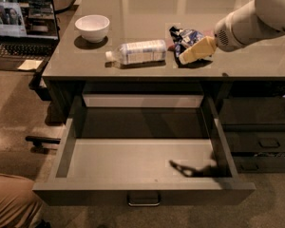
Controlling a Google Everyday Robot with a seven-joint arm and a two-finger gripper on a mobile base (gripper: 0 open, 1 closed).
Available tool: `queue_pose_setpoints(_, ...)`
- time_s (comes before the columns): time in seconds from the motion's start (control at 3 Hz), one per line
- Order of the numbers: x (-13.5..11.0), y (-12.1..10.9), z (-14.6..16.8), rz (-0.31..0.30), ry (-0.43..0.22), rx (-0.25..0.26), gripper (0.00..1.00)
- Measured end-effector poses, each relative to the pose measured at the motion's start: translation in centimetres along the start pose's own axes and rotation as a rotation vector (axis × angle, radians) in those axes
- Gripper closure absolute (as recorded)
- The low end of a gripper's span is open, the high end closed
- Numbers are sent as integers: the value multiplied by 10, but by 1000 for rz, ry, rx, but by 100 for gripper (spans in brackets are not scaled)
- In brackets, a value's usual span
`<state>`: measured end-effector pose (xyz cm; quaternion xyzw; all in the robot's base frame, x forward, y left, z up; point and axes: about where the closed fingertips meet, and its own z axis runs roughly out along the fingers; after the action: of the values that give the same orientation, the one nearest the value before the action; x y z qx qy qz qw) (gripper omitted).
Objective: Place blue chip bag into top drawer
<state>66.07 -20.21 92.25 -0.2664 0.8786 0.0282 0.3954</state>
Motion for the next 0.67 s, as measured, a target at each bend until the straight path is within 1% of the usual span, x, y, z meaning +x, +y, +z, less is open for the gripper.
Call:
queue_pose_setpoints(0.33,-15,-6,24,43,-24,-20,0)
queue_pose_setpoints(0.67,-23,-14,45,99,-31,-22,0)
